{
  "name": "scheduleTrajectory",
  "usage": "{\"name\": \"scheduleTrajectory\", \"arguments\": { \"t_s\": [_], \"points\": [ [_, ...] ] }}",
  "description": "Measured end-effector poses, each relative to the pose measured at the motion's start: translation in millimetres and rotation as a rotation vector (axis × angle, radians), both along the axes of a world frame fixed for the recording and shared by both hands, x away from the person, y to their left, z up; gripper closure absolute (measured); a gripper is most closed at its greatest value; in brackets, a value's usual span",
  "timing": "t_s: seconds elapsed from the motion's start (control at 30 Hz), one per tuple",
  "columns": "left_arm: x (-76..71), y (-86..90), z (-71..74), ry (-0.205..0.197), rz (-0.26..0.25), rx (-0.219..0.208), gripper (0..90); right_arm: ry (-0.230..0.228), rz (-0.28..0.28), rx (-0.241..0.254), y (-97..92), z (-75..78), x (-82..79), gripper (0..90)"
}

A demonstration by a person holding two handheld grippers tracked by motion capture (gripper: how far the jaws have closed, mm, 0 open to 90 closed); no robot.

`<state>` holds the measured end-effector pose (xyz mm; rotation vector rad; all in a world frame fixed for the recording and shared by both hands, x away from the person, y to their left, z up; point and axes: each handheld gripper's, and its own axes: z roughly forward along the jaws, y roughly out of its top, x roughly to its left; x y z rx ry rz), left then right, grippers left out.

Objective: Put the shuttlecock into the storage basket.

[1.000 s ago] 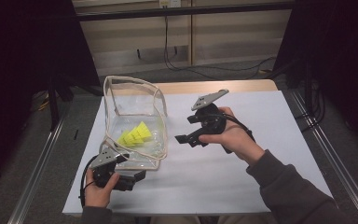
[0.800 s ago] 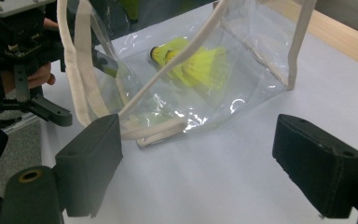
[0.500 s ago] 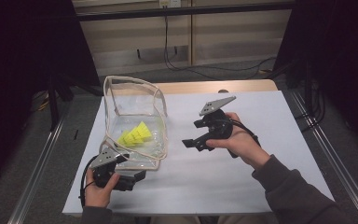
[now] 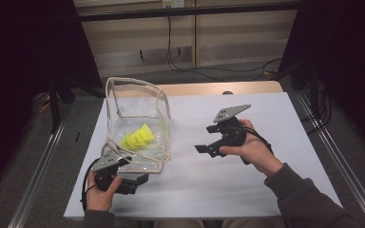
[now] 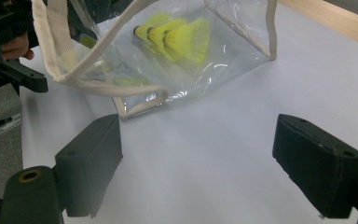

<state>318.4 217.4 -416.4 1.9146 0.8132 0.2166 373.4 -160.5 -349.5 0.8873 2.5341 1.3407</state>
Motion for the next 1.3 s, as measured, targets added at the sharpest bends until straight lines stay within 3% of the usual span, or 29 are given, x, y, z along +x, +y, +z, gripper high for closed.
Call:
{"name": "scheduleTrajectory", "arguments": {
  "t_s": [1.3],
  "points": [
    [0.4,-2.1,-1.0,0.005,-0.003,0.006,2.9,0.004,-0.062,0.003,-48.8,-41.8,-22.6,14.7]
  ]
}}
